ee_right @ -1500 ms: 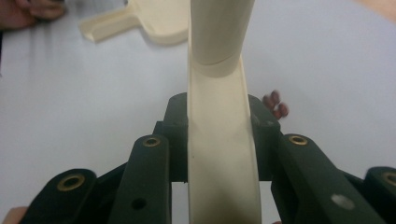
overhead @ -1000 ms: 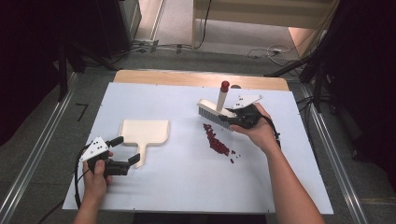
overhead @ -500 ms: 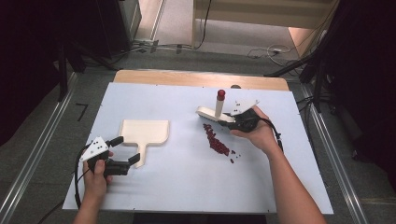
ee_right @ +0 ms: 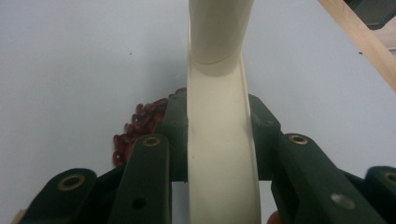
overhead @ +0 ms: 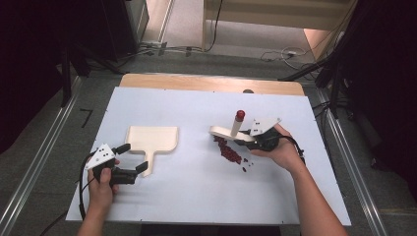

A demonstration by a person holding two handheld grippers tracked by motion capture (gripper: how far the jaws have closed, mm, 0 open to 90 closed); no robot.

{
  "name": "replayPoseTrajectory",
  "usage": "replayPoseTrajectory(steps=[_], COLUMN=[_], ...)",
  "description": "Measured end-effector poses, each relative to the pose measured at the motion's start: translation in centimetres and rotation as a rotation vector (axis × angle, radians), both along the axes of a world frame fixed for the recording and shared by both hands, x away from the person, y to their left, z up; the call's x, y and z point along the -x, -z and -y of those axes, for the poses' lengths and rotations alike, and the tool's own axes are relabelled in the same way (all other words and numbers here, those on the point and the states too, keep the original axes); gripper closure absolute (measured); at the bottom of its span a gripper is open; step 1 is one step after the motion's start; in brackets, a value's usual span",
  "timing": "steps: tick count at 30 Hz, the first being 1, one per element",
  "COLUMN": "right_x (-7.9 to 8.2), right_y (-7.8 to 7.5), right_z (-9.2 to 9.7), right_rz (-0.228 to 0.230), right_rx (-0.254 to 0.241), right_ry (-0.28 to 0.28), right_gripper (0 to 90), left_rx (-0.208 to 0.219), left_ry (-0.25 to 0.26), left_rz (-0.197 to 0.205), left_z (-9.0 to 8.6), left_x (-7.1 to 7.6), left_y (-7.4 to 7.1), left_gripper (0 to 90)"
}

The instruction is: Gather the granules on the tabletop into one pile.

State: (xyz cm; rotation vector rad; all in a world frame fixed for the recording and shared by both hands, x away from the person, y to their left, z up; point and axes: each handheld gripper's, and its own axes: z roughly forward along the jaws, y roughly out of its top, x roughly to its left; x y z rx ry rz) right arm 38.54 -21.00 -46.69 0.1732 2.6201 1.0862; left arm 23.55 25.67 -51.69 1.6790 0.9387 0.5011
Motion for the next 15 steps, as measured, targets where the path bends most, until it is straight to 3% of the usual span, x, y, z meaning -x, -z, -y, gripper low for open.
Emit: replayPoseTrajectory(steps=[15], right_x=[3.5], right_y=[-0.1], right_z=[1.0], right_rz=[0.013], right_rx=[0.022], right_ry=[-0.053], right_gripper=[65.4], left_rx=[-0.002], left_ry=[-0.001], left_rz=[-0.002], left_z=[0.1], left_x=[0.0], left_y=[0.0], left_gripper=[1.8])
